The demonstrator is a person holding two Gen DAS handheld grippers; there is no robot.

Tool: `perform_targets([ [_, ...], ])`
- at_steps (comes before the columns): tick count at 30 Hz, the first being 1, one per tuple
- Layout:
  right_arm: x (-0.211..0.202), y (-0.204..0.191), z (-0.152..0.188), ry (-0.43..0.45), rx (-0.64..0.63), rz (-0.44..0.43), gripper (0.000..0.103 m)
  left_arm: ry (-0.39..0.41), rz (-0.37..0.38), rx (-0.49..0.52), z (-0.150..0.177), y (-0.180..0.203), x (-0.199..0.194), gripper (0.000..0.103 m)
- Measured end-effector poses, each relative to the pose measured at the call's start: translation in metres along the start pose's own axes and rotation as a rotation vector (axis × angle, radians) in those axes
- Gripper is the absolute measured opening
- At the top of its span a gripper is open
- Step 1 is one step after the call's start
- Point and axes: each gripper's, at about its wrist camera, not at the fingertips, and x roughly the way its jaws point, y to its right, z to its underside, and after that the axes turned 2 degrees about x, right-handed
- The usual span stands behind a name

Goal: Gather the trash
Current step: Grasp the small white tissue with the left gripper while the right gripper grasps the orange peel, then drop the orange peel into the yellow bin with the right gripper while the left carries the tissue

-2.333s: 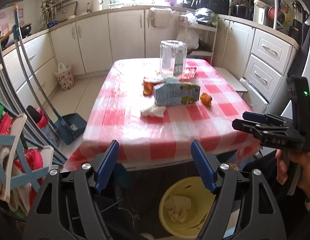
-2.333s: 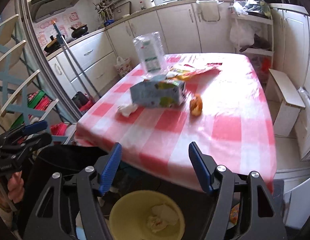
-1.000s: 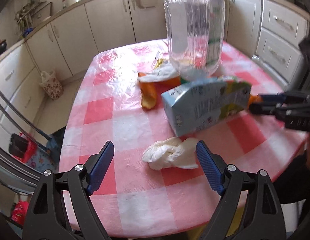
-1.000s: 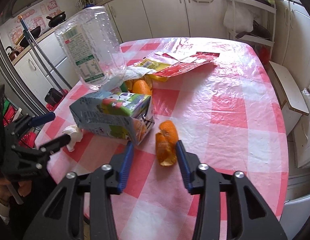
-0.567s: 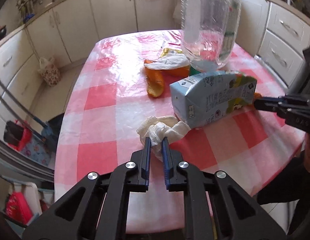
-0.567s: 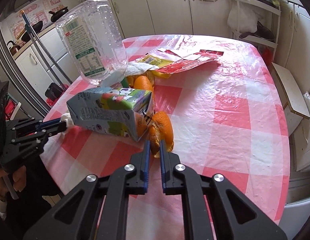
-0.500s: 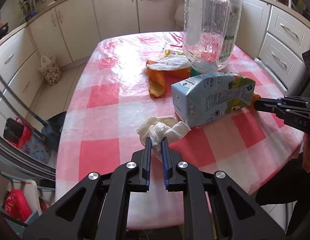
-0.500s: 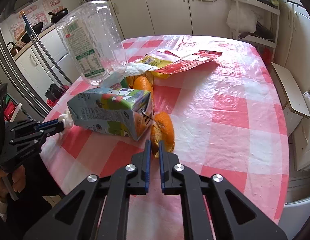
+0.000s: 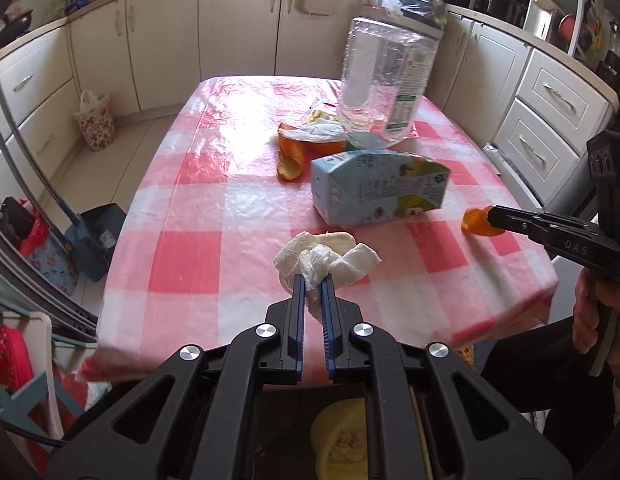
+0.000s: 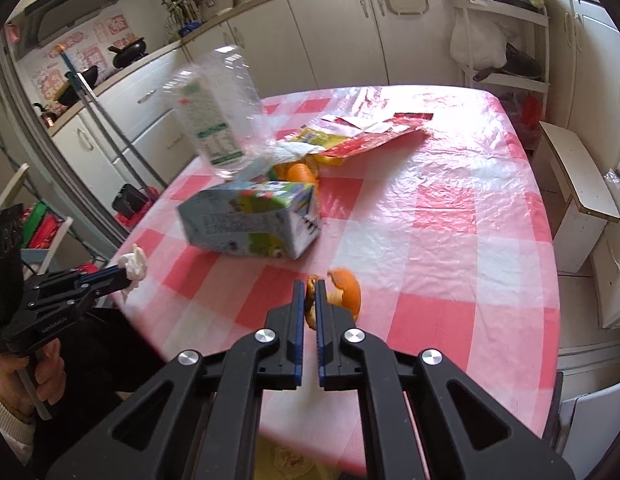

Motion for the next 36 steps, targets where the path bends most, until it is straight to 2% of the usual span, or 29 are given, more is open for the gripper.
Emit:
perform_targets([
  [11, -0.033, -0.026, 0.034, 0.027, -0.023, -0.098, 0.005, 0.013, 0.012, 0.013, 0.022, 0.017, -0.032, 0.009],
  [16, -0.049, -0.034, 0.057, 0.022, -0.002, -0.176, 0.005, 0.021, 0.024, 0.042, 0.029, 0.027, -0.046, 0.009],
  [21, -0.052, -0.056, 0.089, -0.069, -0.054, -0.247, 0.005, 0.014, 0.046, 0.079, 0.042, 0.042, -0.055, 0.009],
  [25, -0.041, -0.080, 0.116, -0.191, -0.135, -0.282, 0.006, 0.001, 0.061, 0.097, 0.054, 0.053, -0.059, 0.009],
  [26, -0.038, -0.084, 0.121, -0.213, -0.151, -0.279, 0.007, -0.001, 0.065, 0.101, 0.057, 0.055, -0.060, 0.009],
  [29, -0.033, -0.088, 0.128, -0.240, -0.166, -0.274, 0.031, -0.007, 0.070, 0.118, 0.064, 0.062, -0.065, 0.009],
  [36, -0.038, -0.074, 0.124, -0.192, -0.102, -0.244, 0.042, -0.019, 0.085, 0.155, 0.078, 0.073, -0.073, 0.009],
])
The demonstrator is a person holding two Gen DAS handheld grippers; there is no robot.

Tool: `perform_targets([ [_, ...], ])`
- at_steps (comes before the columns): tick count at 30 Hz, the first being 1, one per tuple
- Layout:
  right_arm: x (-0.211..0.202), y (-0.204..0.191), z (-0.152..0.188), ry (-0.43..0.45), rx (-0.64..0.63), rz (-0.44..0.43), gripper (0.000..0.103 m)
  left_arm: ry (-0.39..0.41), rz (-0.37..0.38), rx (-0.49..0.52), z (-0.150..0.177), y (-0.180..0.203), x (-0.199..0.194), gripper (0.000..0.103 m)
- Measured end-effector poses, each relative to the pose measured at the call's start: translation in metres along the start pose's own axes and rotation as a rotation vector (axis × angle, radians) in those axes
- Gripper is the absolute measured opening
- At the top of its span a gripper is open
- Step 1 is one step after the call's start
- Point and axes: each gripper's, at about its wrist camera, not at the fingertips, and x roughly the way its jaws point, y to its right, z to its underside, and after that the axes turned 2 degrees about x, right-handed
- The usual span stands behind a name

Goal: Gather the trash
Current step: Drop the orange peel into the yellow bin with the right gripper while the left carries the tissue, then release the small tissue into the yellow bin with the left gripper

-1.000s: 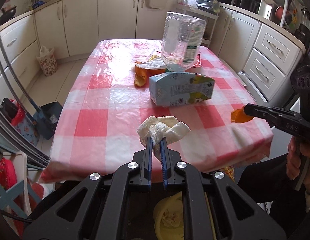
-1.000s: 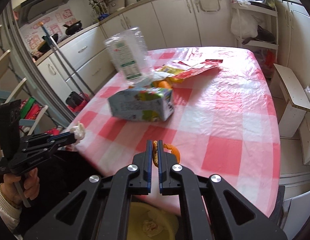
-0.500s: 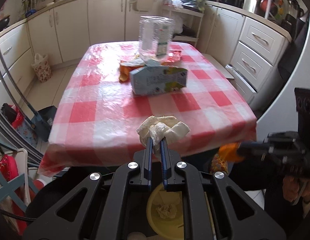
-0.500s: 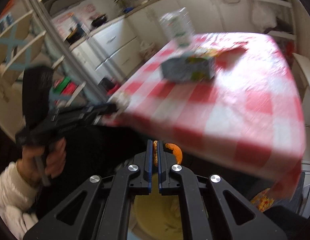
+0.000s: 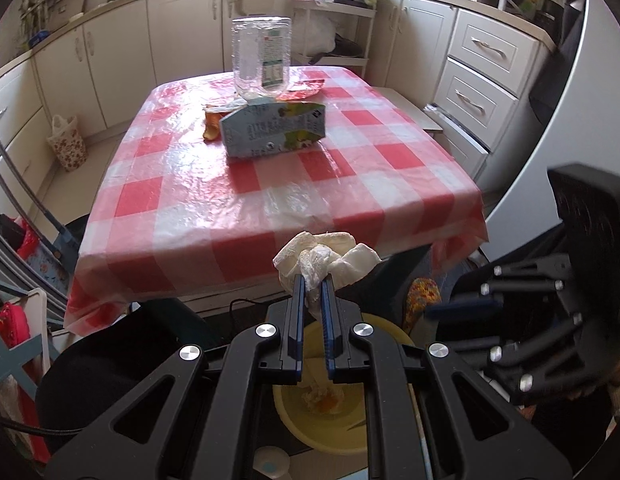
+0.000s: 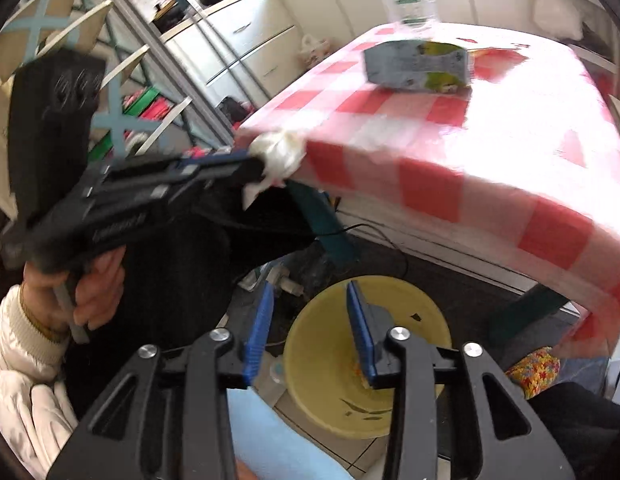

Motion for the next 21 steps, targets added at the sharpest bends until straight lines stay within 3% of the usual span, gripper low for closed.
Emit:
perform_targets([
  [7, -0.019, 0.018, 0.000, 0.101, 0.100, 0.046, 0.049, -0.055, 0.040, 0.060, 0.014, 0.019, 0.005, 0.009],
  [11, -0.025, 0.026, -0.002, 0.140, 0.139, 0.062, 0.049, -0.141, 0.083, 0.136, 0.026, 0.036, 0.015, 0.011],
  [16, -0.032, 0.030, -0.001, 0.174, 0.167, 0.079, 0.053, -0.140, 0.028, 0.201, 0.032, 0.048, 0.013, 0.051],
  [21, -0.036, 0.034, 0.000, 0.195, 0.179, 0.088, 0.053, -0.086, -0.041, 0.219, 0.028, 0.049, 0.001, 0.065],
])
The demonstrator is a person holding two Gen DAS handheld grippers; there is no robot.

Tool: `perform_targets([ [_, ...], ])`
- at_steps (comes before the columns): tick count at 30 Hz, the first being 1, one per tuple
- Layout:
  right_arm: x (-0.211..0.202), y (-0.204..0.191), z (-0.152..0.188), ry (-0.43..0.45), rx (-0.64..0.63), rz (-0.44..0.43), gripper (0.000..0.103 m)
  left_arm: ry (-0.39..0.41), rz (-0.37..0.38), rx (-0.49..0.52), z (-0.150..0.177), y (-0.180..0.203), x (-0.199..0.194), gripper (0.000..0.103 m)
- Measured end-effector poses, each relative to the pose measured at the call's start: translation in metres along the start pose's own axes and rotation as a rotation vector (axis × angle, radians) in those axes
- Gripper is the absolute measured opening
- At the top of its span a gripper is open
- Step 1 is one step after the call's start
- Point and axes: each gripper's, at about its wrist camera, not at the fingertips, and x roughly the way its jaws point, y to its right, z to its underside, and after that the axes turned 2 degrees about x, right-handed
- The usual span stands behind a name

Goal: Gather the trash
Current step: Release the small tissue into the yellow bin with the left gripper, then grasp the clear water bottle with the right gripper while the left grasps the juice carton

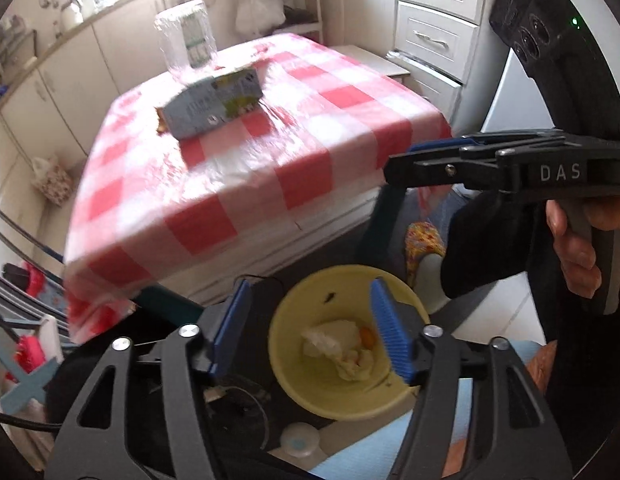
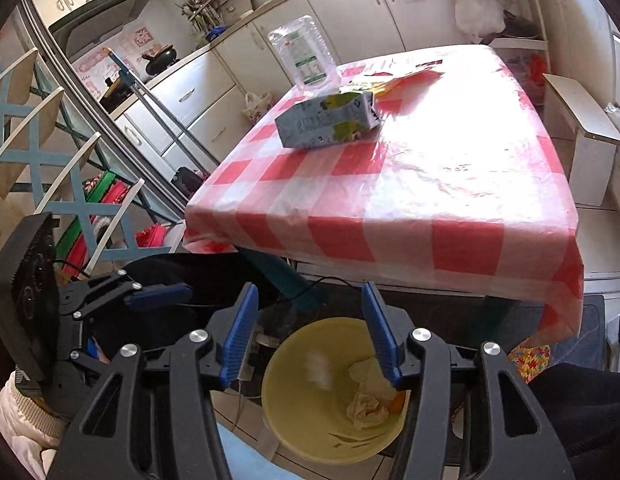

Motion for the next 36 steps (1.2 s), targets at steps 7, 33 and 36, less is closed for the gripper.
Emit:
perform_targets([
  [7, -0.004, 0.001, -0.001, 0.031, 0.002, 0.012, 0.054, 0.056, -0.096, -0.004, -0.005, -0.004, -0.012, 0.078],
  [33, -0.006, -0.002, -0.002, 0.065, -0.014, 0.037, 0.057, 0.174, -0.232, -0.054, -0.011, -0.016, -0.038, 0.085],
  [36, -0.008, -0.002, -0.004, 0.081, -0.014, 0.029, 0.057, 0.182, -0.238, -0.064, -0.012, -0.019, -0.038, 0.085],
])
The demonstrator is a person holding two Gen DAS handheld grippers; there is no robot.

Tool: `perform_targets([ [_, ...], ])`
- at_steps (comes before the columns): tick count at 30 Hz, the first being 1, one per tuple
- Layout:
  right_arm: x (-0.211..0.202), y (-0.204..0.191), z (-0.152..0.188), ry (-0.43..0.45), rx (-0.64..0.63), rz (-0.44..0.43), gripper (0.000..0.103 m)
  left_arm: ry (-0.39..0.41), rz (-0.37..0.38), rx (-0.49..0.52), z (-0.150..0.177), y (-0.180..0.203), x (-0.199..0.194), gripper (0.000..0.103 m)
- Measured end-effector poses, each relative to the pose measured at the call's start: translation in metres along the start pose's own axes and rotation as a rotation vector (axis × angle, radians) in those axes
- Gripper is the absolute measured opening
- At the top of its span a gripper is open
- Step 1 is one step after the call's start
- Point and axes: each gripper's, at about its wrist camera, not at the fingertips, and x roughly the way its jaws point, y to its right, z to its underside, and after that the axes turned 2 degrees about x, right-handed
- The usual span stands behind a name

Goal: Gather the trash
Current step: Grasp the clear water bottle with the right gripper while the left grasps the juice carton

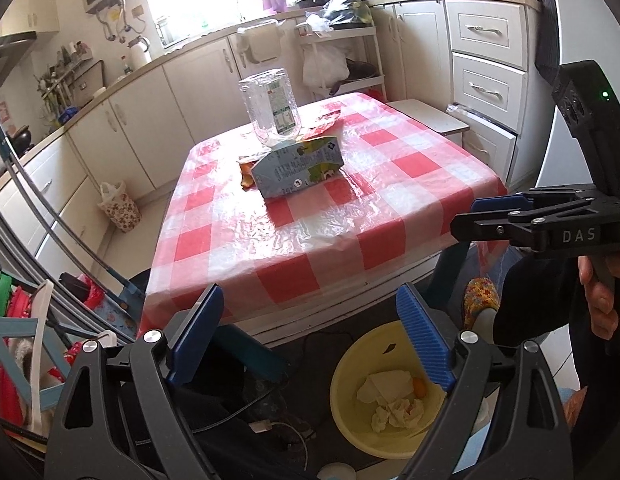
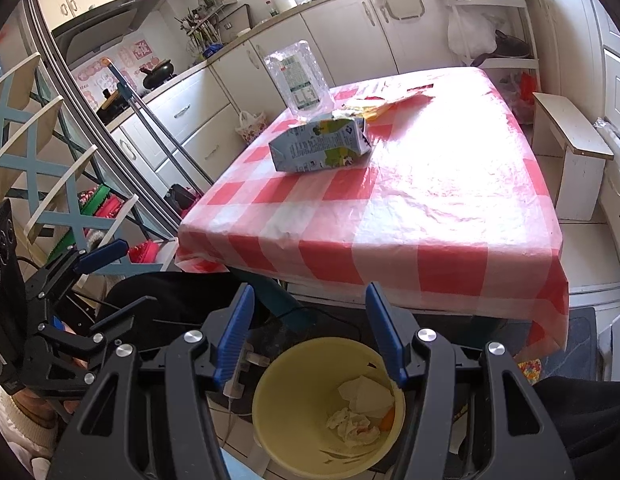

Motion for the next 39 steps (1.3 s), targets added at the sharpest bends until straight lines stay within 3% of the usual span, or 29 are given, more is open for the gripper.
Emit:
perform_targets([
  [10, 0.000, -0.017, -0.024, 0.060, -0.057, -0.019, 0.057, 0.004, -0.008, -0.077, -0.006, -0.021, 0.015, 0.086],
  [12, 0.001, -0.021, -0.036, 0.073, -0.076, -0.021, 0.067, 0.000, -0.011, -0.090, -0.010, -0.027, 0.021, 0.087],
  [17, 0.010, -0.033, -0.068, 0.122, -0.141, 0.000, 0.078, -0.003, -0.014, -0.137, -0.016, -0.040, 0.036, 0.087],
  [21, 0.023, -0.045, -0.097, 0.201, -0.182, 0.042, 0.091, -0.016, -0.010, -0.167, -0.017, -0.049, 0.051, 0.088],
  [30, 0.088, -0.054, -0.155, 0.237, -0.206, 0.139, 0.092, -0.009, -0.009, -0.193, -0.024, -0.065, 0.073, 0.088],
  [39, 0.143, -0.063, -0.177, 0.209, -0.263, 0.216, 0.093, -0.012, 0.000, -0.209, -0.031, -0.088, 0.096, 0.088],
])
